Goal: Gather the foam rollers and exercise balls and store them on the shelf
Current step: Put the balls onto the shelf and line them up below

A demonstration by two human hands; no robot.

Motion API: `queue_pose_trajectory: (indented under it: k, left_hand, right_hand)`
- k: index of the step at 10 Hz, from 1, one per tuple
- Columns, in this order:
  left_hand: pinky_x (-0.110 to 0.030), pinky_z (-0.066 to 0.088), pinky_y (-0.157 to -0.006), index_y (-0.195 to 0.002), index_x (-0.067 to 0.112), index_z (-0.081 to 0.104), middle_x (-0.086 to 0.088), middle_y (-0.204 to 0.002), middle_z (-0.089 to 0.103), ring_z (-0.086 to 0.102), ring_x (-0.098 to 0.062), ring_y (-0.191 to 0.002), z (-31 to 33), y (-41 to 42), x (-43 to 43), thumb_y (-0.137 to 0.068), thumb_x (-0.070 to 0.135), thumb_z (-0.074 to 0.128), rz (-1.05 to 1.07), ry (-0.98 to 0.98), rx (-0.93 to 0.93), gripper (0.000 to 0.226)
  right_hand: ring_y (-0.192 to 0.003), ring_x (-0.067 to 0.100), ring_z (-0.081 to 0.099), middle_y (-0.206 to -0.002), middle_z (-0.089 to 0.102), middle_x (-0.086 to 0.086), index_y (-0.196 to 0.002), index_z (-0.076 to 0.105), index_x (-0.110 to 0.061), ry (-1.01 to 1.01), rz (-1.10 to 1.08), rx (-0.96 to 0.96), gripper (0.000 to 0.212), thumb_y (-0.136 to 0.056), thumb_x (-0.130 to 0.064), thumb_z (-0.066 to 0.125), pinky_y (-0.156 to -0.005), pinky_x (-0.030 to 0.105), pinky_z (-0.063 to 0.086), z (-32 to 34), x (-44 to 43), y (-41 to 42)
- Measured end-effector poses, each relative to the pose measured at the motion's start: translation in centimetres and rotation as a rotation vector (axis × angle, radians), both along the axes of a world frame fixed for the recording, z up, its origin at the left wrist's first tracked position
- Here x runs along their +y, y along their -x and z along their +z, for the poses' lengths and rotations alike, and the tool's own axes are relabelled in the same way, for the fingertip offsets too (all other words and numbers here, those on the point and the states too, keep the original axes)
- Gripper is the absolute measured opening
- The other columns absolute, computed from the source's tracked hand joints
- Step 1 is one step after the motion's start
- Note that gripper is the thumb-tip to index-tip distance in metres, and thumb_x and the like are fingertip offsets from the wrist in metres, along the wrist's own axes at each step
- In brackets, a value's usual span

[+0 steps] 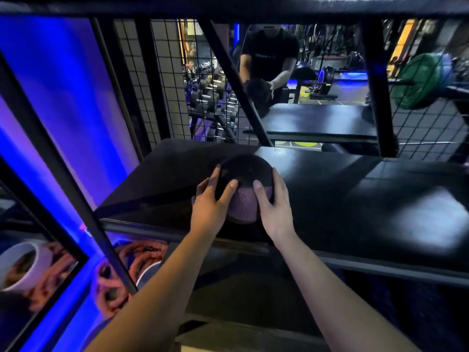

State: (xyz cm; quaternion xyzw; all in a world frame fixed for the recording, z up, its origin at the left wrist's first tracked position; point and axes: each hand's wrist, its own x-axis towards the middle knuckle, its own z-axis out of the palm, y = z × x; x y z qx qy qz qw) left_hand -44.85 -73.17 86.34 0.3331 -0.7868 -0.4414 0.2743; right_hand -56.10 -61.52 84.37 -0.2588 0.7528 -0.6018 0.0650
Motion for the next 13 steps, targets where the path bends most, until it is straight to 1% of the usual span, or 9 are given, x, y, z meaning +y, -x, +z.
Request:
queue_pose_trajectory:
  k: [4, 5, 6, 7, 8, 9, 10, 11, 13]
  left_hand:
    - [-0.055, 0.018, -0.120, -0.153, 0.059, 0.008, -0.007, -0.166, 0.020, 0.016, -0.039, -0.153, 0.9, 0.7, -0.5, -0.090, 0.082, 0.032, -0.039, 0.040, -0.169, 0.071]
    - [-0.050, 0.027, -0.120, -0.152, 0.058, 0.015, -0.008, -0.160, 0.034, 0.030, -0.036, -0.148, 1.3, -0.4, -1.5, -0.090, 0.083, 0.026, -0.058, 0.060, -0.098, 0.068]
    - [-0.022, 0.033, -0.106, -0.148, 0.030, 0.046, -0.012, -0.139, 0.052, 0.048, -0.020, -0.129, 0.0, -4.3, -0.9, -0.102, 0.057, 0.040, 0.070, 0.035, 0.281, 0.053]
    - [-0.015, 0.037, -0.089, -0.113, 0.014, 0.059, -0.011, -0.111, 0.061, 0.057, -0.020, -0.103, -5.5, -11.1, -0.5, -0.106, 0.034, 0.047, 0.111, -0.019, 0.379, 0.024]
    - [-0.029, 0.038, -0.082, -0.100, 0.017, 0.056, -0.011, -0.097, 0.066, 0.062, -0.031, -0.100, -15.2, -19.2, -1.9, -0.106, 0.041, 0.044, 0.074, -0.232, 0.106, 0.028]
    - [-0.034, 0.043, -0.095, -0.111, 0.032, 0.056, -0.015, -0.127, 0.065, 0.059, -0.031, -0.122, -24.9, -28.5, -3.7, -0.104, 0.053, 0.040, -0.059, -0.438, -0.273, 0.027]
    - [-0.040, 0.050, -0.093, -0.099, 0.035, 0.054, -0.013, -0.126, 0.064, 0.065, -0.032, -0.109, -32.1, -35.0, -4.5, -0.103, 0.057, 0.038, -0.048, -0.642, -0.547, 0.028]
    - [-0.035, 0.045, -0.066, -0.116, 0.013, 0.054, -0.015, -0.092, 0.061, 0.059, -0.027, -0.069, -38.0, -39.0, -4.4, -0.104, 0.056, 0.036, 0.079, -0.881, -0.638, 0.048]
    - [-0.049, 0.041, -0.091, -0.144, 0.008, 0.044, -0.022, -0.128, 0.053, 0.055, -0.043, -0.115, -48.5, -42.5, -3.9, -0.108, 0.049, 0.029, 0.138, -1.111, -0.815, 0.057]
  right_hand:
    - [-0.148, 0.014, 0.034, -0.160, 0.039, -0.006, -0.156, 0.027, -0.042, -0.123, -0.042, -0.014, 0.087, -0.082, -0.081, 0.052, -0.123, 0.043, 0.029, 1.2, -0.2, 0.4]
    - [-0.144, 0.031, 0.037, -0.154, 0.043, 0.016, -0.156, 0.034, -0.017, -0.189, -0.199, 0.111, 0.074, -0.098, -0.061, 0.047, -0.121, 0.044, 0.029, 2.8, 0.7, -1.4]
    - [-0.111, 0.034, 0.055, -0.113, 0.061, 0.017, -0.115, 0.063, -0.004, -0.067, -0.436, 0.336, 0.037, -0.104, -0.036, 0.047, -0.101, 0.042, 0.042, 1.8, 2.4, -6.1]
    - [-0.085, 0.022, 0.053, -0.087, 0.057, 0.006, -0.084, 0.056, -0.008, -0.073, -0.522, 0.287, 0.032, -0.106, -0.028, 0.045, -0.078, 0.031, 0.037, -2.9, 3.2, -13.3]
    - [-0.073, 0.026, 0.054, -0.077, 0.058, 0.008, -0.078, 0.051, -0.008, -0.238, -0.427, 0.113, 0.037, -0.106, -0.032, 0.045, -0.068, 0.036, 0.036, -11.4, 2.7, -21.6]
    - [-0.091, 0.033, 0.066, -0.094, 0.069, 0.013, -0.098, 0.061, -0.009, -0.518, -0.254, -0.139, 0.039, -0.103, -0.042, 0.041, -0.072, 0.034, 0.044, -20.1, 2.6, -29.8]
    - [-0.119, 0.030, 0.058, -0.125, 0.061, 0.011, -0.128, 0.056, -0.010, -0.774, -0.139, -0.536, 0.038, -0.105, -0.038, 0.043, -0.087, 0.028, 0.040, -28.4, 3.8, -37.0]
    - [-0.119, 0.036, 0.060, -0.128, 0.065, 0.019, -0.127, 0.055, -0.007, -0.947, -0.163, -0.718, 0.041, -0.104, -0.040, 0.049, -0.094, 0.040, 0.050, -35.5, 5.4, -42.5]
    - [-0.135, 0.031, 0.047, -0.143, 0.051, 0.016, -0.140, 0.051, -0.001, -0.919, -0.151, -0.997, 0.048, -0.105, -0.034, 0.048, -0.101, 0.025, 0.036, -45.2, 7.2, -46.6]
